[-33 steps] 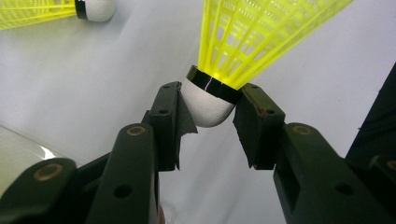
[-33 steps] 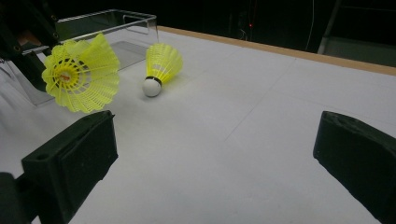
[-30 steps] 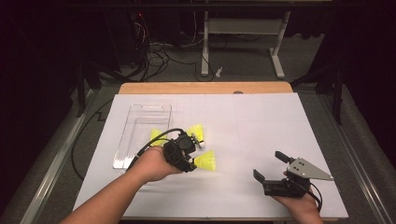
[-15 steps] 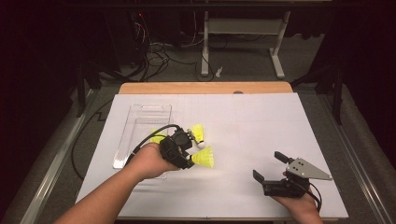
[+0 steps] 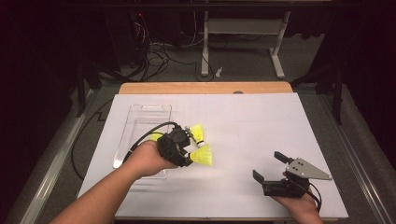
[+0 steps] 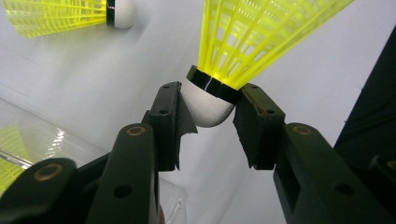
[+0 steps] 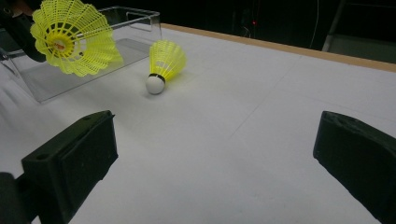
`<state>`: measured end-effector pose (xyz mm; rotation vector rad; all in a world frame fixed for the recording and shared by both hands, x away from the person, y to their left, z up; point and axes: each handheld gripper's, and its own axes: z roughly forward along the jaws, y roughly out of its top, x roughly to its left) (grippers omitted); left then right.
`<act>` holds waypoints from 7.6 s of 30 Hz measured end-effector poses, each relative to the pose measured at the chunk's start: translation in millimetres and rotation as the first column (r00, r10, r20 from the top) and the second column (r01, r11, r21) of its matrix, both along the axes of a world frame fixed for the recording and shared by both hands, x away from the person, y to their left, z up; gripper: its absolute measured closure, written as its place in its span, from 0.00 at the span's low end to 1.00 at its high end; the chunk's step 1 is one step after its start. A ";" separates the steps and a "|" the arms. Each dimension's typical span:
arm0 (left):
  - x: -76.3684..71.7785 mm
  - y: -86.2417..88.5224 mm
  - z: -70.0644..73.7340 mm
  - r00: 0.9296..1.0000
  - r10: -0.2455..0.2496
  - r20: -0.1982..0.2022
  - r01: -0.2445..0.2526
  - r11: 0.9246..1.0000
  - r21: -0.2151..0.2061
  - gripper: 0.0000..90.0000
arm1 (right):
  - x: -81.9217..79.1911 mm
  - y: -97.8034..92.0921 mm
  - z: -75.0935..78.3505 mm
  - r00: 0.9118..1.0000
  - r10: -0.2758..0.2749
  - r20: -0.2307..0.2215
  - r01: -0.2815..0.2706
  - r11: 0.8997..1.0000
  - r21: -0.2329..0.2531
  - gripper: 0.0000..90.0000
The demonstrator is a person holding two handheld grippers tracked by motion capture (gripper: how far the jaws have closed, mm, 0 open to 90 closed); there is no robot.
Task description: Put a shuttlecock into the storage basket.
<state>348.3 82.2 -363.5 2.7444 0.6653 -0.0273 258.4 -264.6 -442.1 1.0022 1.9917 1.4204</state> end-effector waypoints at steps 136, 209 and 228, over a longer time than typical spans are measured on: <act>79.2 154.8 -10.3 0.893 0.449 0.008 -0.448 0.889 0.098 0.70 | 1.0 -1.2 -3.0 1.000 0.001 -0.020 -0.001 1.000 -0.001 0.01; 81.6 156.0 -27.9 0.884 0.466 -0.021 -0.462 0.881 0.104 0.55 | 1.3 0.6 -4.8 1.000 0.007 -0.028 -0.007 1.000 -0.006 0.01; 70.2 141.6 -17.4 0.891 0.452 -0.047 -0.448 0.891 0.078 0.28 | 0.7 1.3 -3.7 1.000 0.010 -0.022 -0.010 1.000 -0.006 0.01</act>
